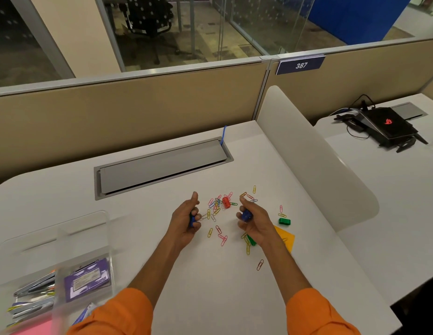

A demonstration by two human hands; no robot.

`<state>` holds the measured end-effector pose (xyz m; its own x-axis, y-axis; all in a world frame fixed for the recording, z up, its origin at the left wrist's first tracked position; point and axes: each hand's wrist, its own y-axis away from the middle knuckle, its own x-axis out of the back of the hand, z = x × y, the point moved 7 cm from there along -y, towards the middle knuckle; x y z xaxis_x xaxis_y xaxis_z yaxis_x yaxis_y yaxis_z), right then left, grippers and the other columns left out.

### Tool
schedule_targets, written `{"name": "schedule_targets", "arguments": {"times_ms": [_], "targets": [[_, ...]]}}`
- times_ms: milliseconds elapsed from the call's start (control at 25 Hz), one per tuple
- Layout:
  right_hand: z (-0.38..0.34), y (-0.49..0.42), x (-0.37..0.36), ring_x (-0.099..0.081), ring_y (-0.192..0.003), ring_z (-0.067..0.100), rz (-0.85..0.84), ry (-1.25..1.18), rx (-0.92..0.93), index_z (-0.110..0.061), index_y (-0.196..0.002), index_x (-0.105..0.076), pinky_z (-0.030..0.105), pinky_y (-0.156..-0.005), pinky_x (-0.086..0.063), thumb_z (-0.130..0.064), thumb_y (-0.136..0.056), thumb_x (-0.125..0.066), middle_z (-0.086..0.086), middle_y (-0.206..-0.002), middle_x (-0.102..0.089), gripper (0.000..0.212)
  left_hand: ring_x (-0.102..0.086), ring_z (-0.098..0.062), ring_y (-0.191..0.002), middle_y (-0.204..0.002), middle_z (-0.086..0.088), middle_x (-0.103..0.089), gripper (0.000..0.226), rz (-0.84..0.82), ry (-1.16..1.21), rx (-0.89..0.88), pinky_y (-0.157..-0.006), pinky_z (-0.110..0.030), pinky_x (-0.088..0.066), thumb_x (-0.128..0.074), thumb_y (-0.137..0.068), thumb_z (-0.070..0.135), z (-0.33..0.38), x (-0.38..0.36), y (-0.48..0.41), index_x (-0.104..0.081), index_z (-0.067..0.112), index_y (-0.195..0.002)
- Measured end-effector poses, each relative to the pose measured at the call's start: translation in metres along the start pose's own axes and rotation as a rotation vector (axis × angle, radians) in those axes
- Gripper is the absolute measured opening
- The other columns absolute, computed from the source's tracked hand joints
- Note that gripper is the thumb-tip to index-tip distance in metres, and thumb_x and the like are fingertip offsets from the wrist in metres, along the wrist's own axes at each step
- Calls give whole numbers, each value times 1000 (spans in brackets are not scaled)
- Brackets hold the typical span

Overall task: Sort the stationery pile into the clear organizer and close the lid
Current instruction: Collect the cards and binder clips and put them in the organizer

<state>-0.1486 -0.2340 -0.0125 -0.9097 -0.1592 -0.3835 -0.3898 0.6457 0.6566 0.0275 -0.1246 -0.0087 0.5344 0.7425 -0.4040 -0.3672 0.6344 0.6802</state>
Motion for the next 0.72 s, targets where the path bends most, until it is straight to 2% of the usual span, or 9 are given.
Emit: {"name": "schedule_targets", "arguments": {"times_ms": [80,160,280,360,440,560,640,720], "targets": [[-5,-4,12,-38,-48,9,92,16,31,-18,-90,-59,19,-36,-27,-34,-76,-80,-3,-60,-42,31,-35,-9,-46,-59,0,-41,42,2,-200,-56,-38,-19,-26,-74,-78,44,8,-5,-6,-68,8,-97],[-13,-5,23,-25,-44,8,161,75,73,-16,-87,-57,19,-36,-18,-41,-81,-75,-5,-55,-31,31,-35,-11,-45,-56,0,-43,39,26,-413,-118,-44,-22,-27,-68,-85,47,15,-14,-11,-73,9,-93],[-31,-1,37,-23,-41,9,227,220,166,-9,-92,-64,18,-37,-18,-42,-90,-63,-4,-52,-29,34,-40,-13,-46,-54,-1,-46,53,53,-652,-178,-49,-23,-34,-47,-99,47,19,-30,-24,-74,6,-79],[-43,1,48,-26,-42,10,253,286,236,-6,-95,-67,18,-38,-19,-39,-93,-60,-2,-54,-30,33,-44,-14,-47,-56,-2,-52,51,31,-770,-254,-49,-23,-37,-41,-102,40,21,-41,-34,-74,9,-77],[-55,5,61,-27,-43,11,272,334,289,-8,-96,-69,19,-40,-19,-36,-95,-59,-2,-55,-31,30,-53,-15,-55,-69,-2,-62,40,-3,-938,-377,-54,-25,-43,-41,-103,33,25,-51,-41,-73,14,-88],[-68,8,83,-29,-40,10,332,428,320,-13,-95,-71,20,-41,-21,-32,-91,-65,-1,-54,-34,20,-65,-19,-80,-99,1,-71,29,16,-1371,-570,-70,-32,-52,-40,-103,30,25,-63,-48,-66,18,-105],[-75,9,98,-31,-40,10,387,497,339,-16,-94,-70,20,-39,-24,-31,-87,-70,0,-54,-42,16,-66,-23,-79,-96,-2,-73,28,76,-1598,-684,-69,-36,-54,-38,-103,33,24,-67,-46,-62,20,-111],[-81,11,112,-33,-44,13,432,574,371,-21,-89,-71,21,-39,-27,-32,-83,-73,1,-57,-52,12,-64,-23,-72,-89,-4,-72,30,90,-1722,-772,-66,-35,-54,-37,-103,37,20,-75,-43,-58,20,-117]]}}
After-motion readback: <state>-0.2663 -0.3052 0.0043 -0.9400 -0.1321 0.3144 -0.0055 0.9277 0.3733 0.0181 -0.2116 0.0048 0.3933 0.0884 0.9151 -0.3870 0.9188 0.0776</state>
